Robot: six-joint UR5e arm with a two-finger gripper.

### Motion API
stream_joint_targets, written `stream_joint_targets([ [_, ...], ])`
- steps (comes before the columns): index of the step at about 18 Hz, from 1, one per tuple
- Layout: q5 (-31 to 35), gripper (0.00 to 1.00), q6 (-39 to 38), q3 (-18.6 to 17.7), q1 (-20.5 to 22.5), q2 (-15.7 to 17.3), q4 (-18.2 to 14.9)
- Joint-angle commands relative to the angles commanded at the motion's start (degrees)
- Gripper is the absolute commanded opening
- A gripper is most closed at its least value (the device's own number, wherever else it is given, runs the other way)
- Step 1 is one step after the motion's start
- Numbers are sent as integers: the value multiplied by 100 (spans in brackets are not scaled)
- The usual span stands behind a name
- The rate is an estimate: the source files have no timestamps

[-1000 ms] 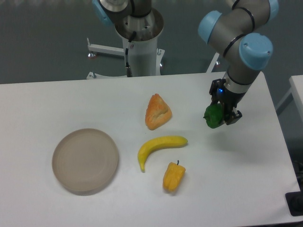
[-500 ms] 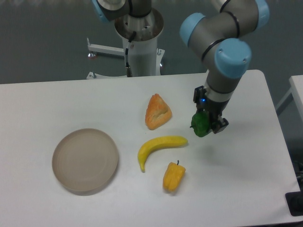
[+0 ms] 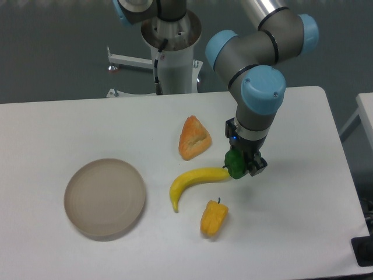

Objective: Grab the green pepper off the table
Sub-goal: 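Lift the green pepper up off the table toward the banana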

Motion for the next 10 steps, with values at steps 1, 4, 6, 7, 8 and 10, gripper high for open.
stream_joint_targets([
  [1, -44, 32, 9, -17, 35, 18, -26],
  [4, -27, 32, 9, -105, 62, 79, -26],
  [6, 8, 32, 9, -158, 79, 123, -26],
  [7, 17, 32, 9, -184, 79, 149, -26],
  [8, 17, 32, 18, -185, 79, 150, -26],
  [10, 17, 33, 18, -185, 79, 150, -26],
])
